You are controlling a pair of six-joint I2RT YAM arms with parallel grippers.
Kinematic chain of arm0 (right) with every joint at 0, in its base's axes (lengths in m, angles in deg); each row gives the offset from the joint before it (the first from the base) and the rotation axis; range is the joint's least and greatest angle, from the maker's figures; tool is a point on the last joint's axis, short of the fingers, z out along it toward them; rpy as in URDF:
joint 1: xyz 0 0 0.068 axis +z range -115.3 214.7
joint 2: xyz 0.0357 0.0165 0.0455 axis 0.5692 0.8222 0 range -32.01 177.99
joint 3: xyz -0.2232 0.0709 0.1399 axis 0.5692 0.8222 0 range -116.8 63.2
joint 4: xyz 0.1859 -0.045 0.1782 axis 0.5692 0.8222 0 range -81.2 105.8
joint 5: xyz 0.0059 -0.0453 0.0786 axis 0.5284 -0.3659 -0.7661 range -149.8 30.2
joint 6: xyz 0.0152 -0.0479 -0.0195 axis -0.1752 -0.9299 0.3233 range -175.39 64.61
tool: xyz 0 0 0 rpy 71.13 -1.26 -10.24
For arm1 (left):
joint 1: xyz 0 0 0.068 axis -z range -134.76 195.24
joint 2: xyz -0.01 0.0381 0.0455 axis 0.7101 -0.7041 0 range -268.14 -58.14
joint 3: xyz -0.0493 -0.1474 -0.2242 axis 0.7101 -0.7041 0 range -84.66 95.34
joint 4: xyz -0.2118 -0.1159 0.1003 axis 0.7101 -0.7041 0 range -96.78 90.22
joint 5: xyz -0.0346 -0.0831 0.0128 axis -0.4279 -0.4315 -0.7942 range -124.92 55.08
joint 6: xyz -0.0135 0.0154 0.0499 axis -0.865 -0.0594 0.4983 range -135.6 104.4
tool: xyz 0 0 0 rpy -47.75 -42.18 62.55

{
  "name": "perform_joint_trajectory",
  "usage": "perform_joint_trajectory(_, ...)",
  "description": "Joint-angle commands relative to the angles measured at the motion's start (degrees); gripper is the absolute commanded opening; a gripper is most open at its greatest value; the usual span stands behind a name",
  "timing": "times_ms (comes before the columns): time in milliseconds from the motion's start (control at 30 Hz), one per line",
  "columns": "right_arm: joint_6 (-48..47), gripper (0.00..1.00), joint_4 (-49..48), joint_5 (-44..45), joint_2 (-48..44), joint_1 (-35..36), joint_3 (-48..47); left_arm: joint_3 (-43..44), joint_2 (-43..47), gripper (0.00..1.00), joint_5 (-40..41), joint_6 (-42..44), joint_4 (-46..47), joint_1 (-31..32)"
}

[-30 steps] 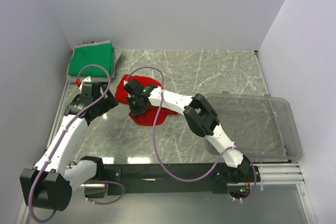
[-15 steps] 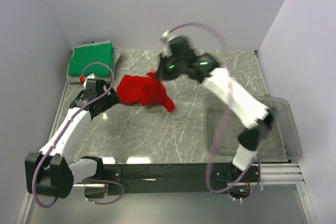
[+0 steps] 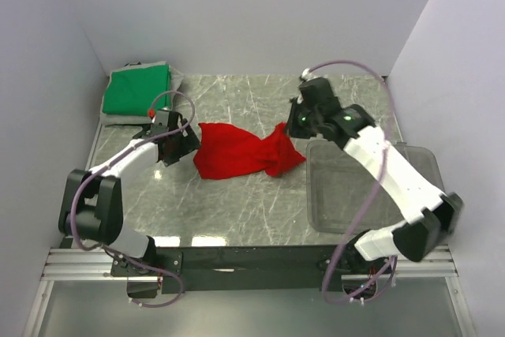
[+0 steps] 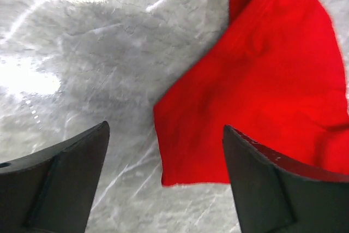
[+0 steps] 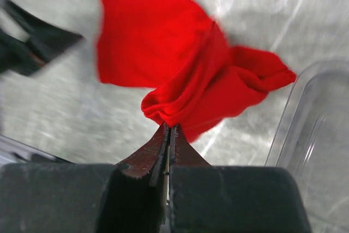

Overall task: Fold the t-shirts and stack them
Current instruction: Flatten the tshirt out

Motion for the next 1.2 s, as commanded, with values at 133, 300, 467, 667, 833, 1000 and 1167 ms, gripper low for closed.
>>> perform_joint_trajectory(133,2.58,0.00,-5.08,-3.15,2.07,-0.19,-0.36,2.99,-6.50,0.80,-6.90,-0.66,6.54,0.98)
perform_joint_trajectory(300,1.97,0.00,-4.64,-3.06,3.47,-0.19,-2.13,2.82,-8.70,0.67,-8.41,-1.62,3.64,1.94)
perform_joint_trajectory(467,1.88,0.00,-4.55,-3.32,4.35,-0.19,-2.75,-1.40,-5.80,0.65,-9.28,-3.11,3.55,2.21)
perform_joint_trajectory(667,2.06,0.00,-4.82,-3.85,4.53,-0.10,-3.10,-1.06,-9.74,0.58,-12.10,-3.03,4.52,3.00)
perform_joint_trajectory(833,0.74,0.00,-4.20,-3.24,4.36,-0.19,-5.46,0.00,-12.13,0.00,-15.79,-3.03,5.66,3.09)
perform_joint_trajectory(1000,-3.38,0.00,-1.39,2.20,2.43,-0.36,-11.52,9.37,-2.04,0.00,-13.77,-3.38,-3.38,-1.46)
perform_joint_trajectory(1167,-6.02,0.00,-1.21,8.62,-3.97,-2.73,-16.63,17.83,13.24,0.00,-16.66,-5.49,-12.86,-12.19)
